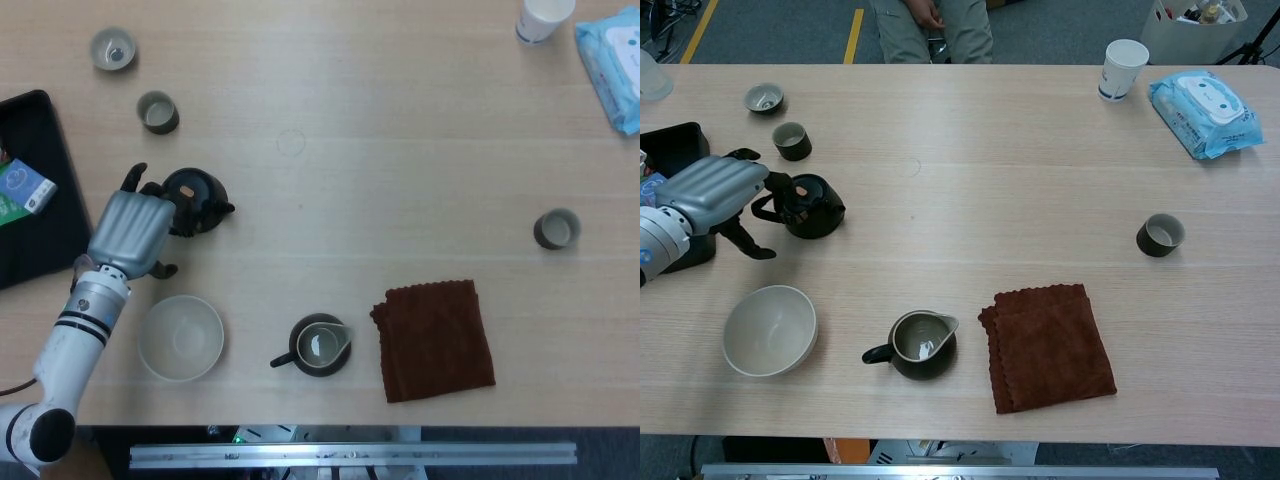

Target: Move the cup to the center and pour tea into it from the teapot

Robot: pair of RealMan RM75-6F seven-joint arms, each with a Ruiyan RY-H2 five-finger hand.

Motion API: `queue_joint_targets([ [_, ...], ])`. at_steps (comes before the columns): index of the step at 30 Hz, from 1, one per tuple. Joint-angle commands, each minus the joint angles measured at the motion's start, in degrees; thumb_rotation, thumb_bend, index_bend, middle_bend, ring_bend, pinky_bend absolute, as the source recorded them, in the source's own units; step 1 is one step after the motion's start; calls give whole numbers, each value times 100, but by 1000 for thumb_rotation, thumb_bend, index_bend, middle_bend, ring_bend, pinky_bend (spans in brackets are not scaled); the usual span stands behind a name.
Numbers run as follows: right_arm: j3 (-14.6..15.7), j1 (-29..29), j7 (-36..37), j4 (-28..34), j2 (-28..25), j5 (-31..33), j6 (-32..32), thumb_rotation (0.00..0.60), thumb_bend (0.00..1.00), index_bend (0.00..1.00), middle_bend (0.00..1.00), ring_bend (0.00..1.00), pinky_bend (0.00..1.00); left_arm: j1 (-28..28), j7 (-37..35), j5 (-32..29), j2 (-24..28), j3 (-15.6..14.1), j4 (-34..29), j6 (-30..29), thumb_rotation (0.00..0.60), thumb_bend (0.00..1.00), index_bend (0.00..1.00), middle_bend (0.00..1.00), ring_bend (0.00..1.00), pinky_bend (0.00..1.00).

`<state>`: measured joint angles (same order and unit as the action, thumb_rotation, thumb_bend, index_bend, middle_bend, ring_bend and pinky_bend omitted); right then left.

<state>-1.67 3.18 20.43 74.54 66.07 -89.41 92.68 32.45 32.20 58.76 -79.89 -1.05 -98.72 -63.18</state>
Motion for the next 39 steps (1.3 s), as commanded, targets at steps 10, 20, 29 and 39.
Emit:
queue_joint_targets([
  [10, -1, 9, 8, -10, -2, 7, -2, 600, 87, 347, 327, 242, 321, -49, 24, -17, -91, -24, 4, 60, 600, 79, 361, 420, 266, 69],
  [20, 2, 11, -8, 7, -8, 1, -7, 600, 87, 347, 327, 242, 321, -117, 7, 3, -93, -66, 9, 77, 600, 79, 364, 420, 266, 69],
  [29, 8, 17, -35, 40, -18, 0, -11, 600, 87, 347, 327, 242, 321, -179, -15, -72, -102, -122, 101, 155, 600, 80, 374, 433, 266, 69],
  [39, 9, 27, -60, 75, -29, 3, -10, 600, 87, 348, 326, 242, 321, -177, 10, -69, -130, -149, 233, 264, 600, 79, 381, 478, 309, 52],
])
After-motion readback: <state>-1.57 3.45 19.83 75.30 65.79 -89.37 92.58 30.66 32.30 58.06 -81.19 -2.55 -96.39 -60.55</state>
